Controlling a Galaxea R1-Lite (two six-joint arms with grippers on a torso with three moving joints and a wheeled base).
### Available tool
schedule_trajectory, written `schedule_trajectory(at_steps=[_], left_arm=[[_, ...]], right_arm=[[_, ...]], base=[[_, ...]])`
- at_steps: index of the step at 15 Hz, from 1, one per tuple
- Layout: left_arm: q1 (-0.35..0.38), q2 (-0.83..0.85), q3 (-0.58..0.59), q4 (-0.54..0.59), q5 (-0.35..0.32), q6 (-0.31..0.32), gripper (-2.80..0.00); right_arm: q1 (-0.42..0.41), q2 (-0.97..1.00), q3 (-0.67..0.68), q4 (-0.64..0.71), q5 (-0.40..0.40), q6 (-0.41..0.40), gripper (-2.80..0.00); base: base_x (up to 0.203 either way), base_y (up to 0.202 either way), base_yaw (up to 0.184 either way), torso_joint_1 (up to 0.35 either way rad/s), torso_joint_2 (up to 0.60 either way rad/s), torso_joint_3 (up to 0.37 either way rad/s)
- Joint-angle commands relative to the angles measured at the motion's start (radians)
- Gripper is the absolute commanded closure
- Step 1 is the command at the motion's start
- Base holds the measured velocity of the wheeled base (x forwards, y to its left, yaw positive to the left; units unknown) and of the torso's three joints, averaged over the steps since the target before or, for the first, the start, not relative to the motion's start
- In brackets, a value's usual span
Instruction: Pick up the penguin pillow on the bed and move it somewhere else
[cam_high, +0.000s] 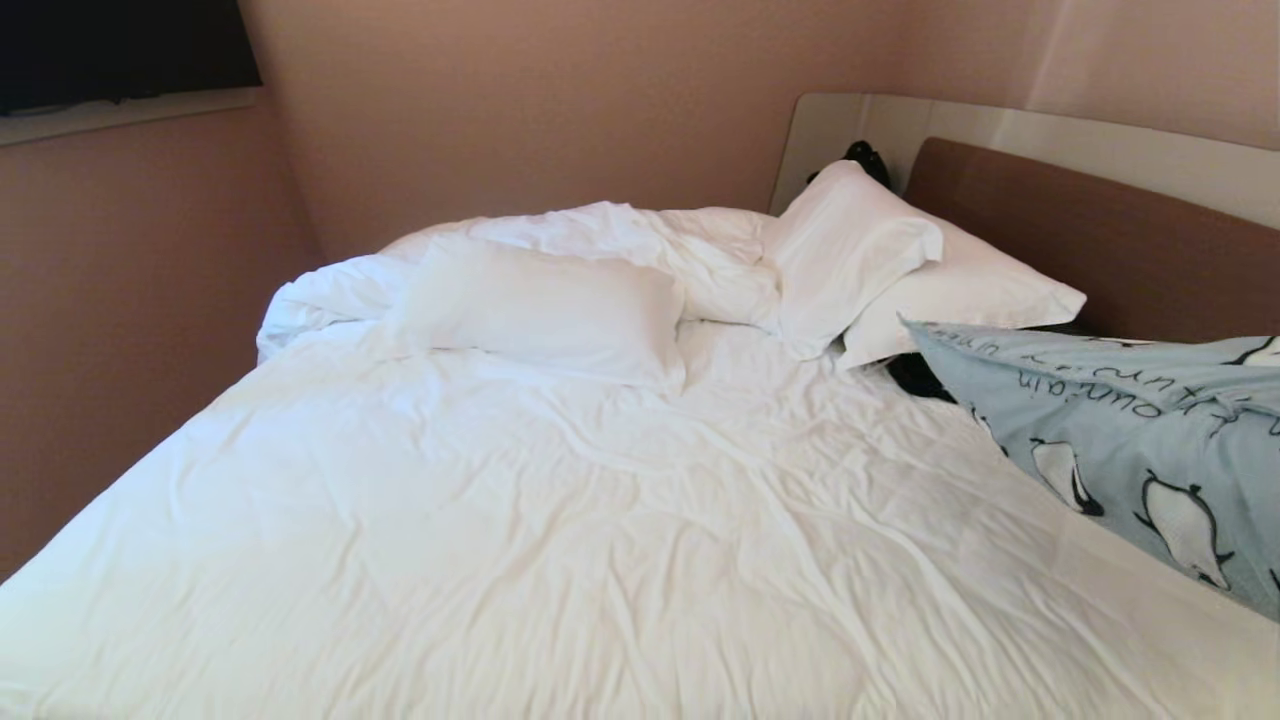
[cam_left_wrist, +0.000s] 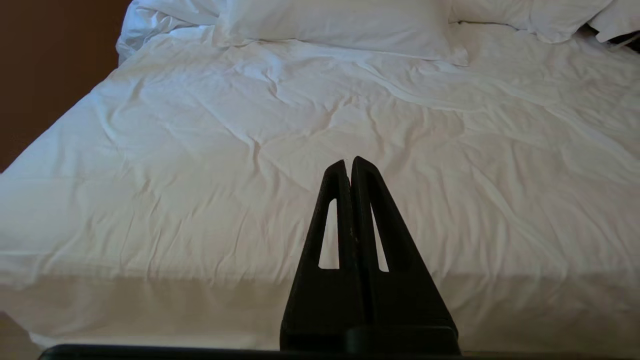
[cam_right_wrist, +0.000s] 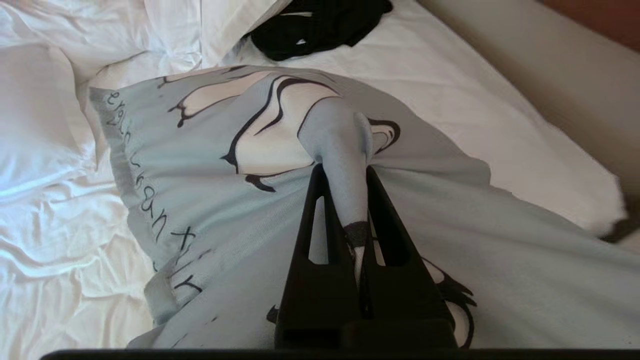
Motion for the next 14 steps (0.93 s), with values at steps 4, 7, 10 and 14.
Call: schedule_trajectory(at_steps=[4, 7, 10, 14], left_arm=[[0.0, 0.0, 0.0, -0.001, 0.0, 0.0, 0.0], [0.0, 0.0, 0.0, -0.001, 0.001, 0.0, 0.0], [0.0, 0.0, 0.0, -0.001, 0.0, 0.0, 0.0], [0.0, 0.0, 0.0, -0.001, 0.0, 0.0, 0.0]], right_arm=[[0.001, -0.03, 0.027, 0.0, 0.0, 0.001, 0.0], [0.001, -0.046, 0.045, 0.0, 0.001, 0.001, 0.0], [0.001, -0.079, 0.062, 0.0, -0.004, 0.001, 0.0], [0.0, -0.14, 0.092, 0.001, -0.016, -0.002, 0.0]], base=[[-0.193, 0.0, 0.001, 0.001, 0.01, 0.002], [-0.194, 0.0, 0.002, 0.001, 0.0, 0.001], [-0.193, 0.0, 0.0, 0.001, 0.0, -0.001], [-0.196, 0.0, 0.001, 0.005, 0.0, 0.005]])
